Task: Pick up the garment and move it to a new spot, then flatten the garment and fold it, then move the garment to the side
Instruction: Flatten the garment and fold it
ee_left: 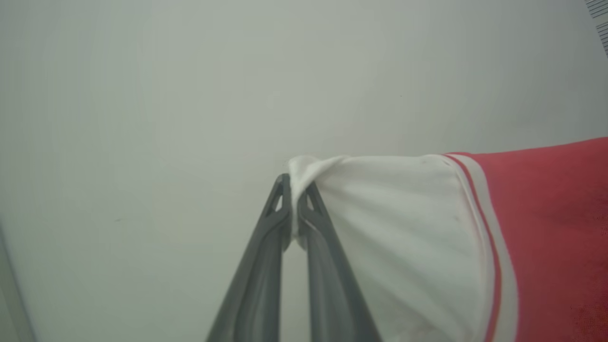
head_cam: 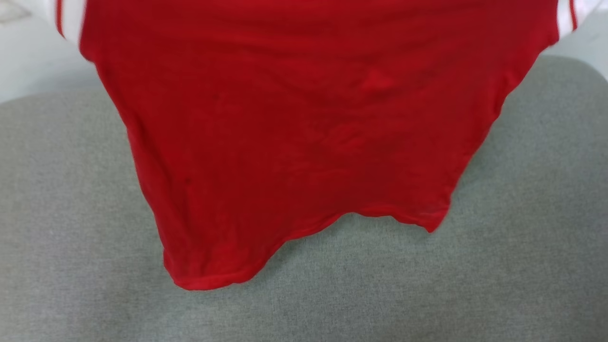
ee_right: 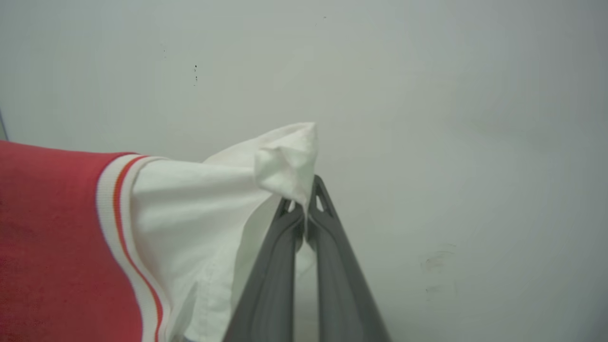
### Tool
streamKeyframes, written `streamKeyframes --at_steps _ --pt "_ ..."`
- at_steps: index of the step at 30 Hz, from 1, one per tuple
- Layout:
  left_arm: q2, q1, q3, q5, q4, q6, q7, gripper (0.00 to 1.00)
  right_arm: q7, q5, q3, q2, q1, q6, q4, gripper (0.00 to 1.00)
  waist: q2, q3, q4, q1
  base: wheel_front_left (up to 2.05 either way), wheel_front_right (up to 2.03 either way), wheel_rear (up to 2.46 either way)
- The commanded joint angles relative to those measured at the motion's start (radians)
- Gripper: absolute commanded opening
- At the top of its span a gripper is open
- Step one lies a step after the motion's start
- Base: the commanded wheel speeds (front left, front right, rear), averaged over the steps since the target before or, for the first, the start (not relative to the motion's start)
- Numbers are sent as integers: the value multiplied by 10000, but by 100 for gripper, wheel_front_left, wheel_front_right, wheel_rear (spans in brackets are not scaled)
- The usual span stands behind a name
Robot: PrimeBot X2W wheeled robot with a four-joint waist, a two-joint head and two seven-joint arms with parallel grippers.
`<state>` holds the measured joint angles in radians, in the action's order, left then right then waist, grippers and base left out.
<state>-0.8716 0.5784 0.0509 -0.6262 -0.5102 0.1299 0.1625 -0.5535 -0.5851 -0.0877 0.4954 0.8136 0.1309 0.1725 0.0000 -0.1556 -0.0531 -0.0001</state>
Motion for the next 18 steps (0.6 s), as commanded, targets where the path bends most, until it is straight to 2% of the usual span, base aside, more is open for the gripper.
streamKeyframes --at_steps 1,5,8,12,18 --pt "-88 329 -14 -49 175 -98 2 0 61 81 -21 -72 359 -5 -101 0 0 -567 -23 1 0 0 0" --pt "-306 1666 -438 89 1134 -490 34 0 625 547 260 -268 1547 -5 -686 0 0 -1426 -7 1 0 0 0" --pt "-232 3017 -915 236 1825 -760 -40 0 1023 892 461 -455 2591 -3 -1332 0 0 -2168 41 1 0 0 0" --pt "65 4920 -1580 508 2990 -1139 -195 0 1487 1373 721 -568 4074 -5 -2352 0 0 -3015 160 1 0 0 0" --pt "982 7736 -2478 1061 5112 -1481 -642 0 2391 2216 808 -772 6223 -3 -3927 0 0 -4017 446 1 0 0 0"
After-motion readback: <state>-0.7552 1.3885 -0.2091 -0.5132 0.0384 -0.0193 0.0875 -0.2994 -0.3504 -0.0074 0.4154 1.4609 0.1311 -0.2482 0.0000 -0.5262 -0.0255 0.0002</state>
